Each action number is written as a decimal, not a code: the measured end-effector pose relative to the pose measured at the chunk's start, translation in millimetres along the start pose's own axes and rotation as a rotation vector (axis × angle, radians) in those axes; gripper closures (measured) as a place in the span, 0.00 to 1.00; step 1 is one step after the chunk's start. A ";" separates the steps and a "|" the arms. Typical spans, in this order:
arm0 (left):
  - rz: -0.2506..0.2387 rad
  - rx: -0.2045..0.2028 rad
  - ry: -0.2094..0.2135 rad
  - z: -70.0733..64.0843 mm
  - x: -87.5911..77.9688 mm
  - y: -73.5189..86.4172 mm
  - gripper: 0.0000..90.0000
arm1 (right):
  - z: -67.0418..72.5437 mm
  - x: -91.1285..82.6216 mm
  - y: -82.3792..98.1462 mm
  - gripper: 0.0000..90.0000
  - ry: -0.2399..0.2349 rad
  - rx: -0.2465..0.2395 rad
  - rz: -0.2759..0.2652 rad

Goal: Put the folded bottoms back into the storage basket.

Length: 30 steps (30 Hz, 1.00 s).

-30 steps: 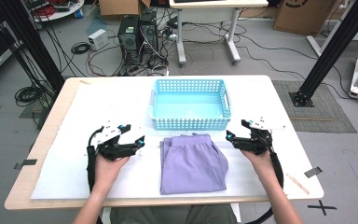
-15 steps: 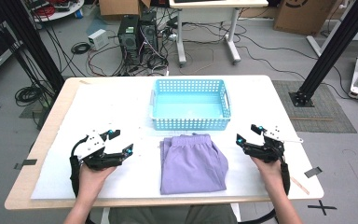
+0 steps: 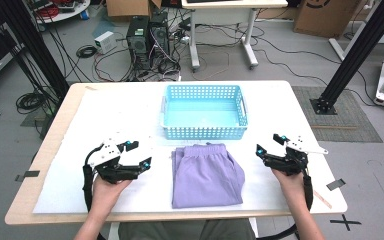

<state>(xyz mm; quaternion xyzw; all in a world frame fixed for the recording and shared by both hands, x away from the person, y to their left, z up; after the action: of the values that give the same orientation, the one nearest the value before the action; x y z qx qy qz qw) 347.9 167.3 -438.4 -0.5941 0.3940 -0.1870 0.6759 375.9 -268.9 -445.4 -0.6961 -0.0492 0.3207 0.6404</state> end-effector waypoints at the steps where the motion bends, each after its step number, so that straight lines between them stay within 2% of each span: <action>1: 0.007 -0.008 0.005 -0.1 1.2 1.0 0.27 | 0.0 0.0 0.0 0.24 0.000 0.000 0.000; 4: 0.006 -0.017 0.018 -1.4 3.0 1.7 0.27 | 1.3 0.7 0.7 0.25 0.006 -0.006 -0.004; 9: 0.008 0.021 -0.012 -4.9 7.7 0.8 0.27 | 5.4 1.1 2.1 0.28 0.007 -0.028 -0.005; 16: 0.036 0.025 0.009 -12.1 15.7 2.6 0.27 | 10.3 0.6 5.4 0.29 0.014 -0.057 0.003; 18: 0.037 0.018 0.023 -14.3 16.6 2.3 0.27 | 10.7 1.2 5.5 0.29 0.013 -0.059 0.006; 22: 0.026 -0.025 0.054 -18.8 19.8 2.2 0.27 | 14.3 0.0 4.5 0.29 0.008 -0.060 -0.001; 27: 0.079 -0.057 0.080 -24.9 26.2 7.1 0.27 | 21.8 -1.5 5.2 0.29 0.003 -0.089 -0.004; 30: 0.083 -0.053 0.082 -27.8 27.3 7.2 0.27 | 26.5 -2.4 5.5 0.29 -0.003 -0.103 -0.002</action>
<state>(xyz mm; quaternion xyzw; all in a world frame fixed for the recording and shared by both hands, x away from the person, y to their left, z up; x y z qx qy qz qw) 342.3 130.9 -453.4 -0.5867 0.4507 -0.1725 0.6503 358.6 -248.3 -448.8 -0.7277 -0.0673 0.3180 0.6040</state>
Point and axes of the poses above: each handheld gripper's, and its own axes: x roughly forward along the jaws, y roughly out of its underside, z roughly to its left, the point moved 7 cm from there along x, roughly forward along the jaws, and after that the axes turned 2 degrees about z, right-handed, at the moved point
